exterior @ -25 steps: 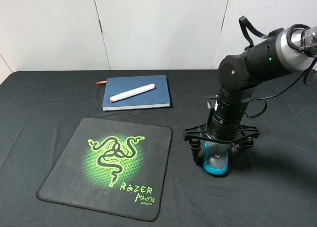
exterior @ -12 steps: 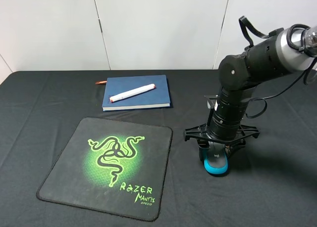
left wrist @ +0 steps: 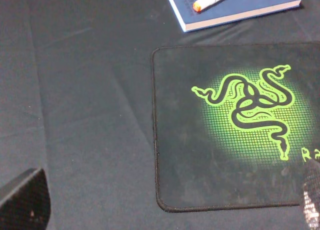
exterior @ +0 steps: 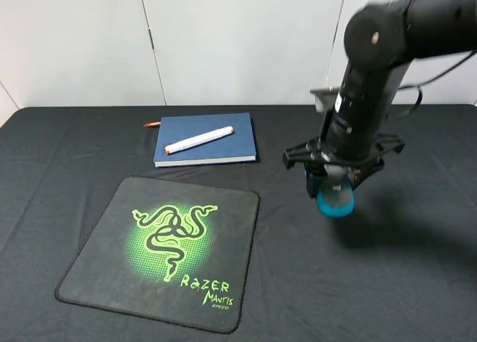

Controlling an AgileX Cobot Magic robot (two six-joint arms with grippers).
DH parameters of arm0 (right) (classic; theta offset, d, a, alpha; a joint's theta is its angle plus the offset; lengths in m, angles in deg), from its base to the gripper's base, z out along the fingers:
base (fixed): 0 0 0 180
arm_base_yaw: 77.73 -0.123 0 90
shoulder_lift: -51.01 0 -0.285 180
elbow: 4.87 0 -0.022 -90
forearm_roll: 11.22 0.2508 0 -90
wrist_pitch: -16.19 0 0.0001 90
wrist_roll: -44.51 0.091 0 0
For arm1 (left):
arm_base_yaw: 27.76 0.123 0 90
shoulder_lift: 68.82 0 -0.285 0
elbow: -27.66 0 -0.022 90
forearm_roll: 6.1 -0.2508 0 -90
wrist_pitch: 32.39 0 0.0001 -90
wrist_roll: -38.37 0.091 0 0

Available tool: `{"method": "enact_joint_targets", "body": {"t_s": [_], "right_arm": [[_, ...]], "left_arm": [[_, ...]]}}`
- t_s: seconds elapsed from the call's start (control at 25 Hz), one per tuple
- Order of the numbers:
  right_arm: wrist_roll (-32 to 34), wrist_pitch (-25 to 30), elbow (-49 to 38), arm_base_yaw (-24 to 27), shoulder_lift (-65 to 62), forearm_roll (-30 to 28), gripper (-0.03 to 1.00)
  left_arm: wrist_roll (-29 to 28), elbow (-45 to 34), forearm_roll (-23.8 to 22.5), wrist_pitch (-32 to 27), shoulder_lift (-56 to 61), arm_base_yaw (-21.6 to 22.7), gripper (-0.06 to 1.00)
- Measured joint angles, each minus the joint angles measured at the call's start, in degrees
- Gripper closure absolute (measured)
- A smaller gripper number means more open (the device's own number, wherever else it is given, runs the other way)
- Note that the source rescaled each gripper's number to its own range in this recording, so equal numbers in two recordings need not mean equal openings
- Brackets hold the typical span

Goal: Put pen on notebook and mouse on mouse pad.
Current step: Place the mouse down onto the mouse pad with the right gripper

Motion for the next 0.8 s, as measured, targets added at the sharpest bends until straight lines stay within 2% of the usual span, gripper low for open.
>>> {"method": "enact_joint_targets", "body": {"t_s": [0.16,0.28,0.8], "right_arm": [[-2.3,4.0,3.4,-0.2,-0.6,1.0,0.94],[-3.2,4.7,5.0,-2.3,-0.6,1.0,0.94],[-2.6,4.6,15.1,-19.3,5.8,-0.5,0.94]], "left_arm": [[0.0,0.0,0.0,0.0,0.0,0.0,-0.06],[0.0,0.0,0.0,0.0,0.0,0.0,-0.06],[0.0,0.0,0.0,0.0,0.0,0.0,-0.06]]}}
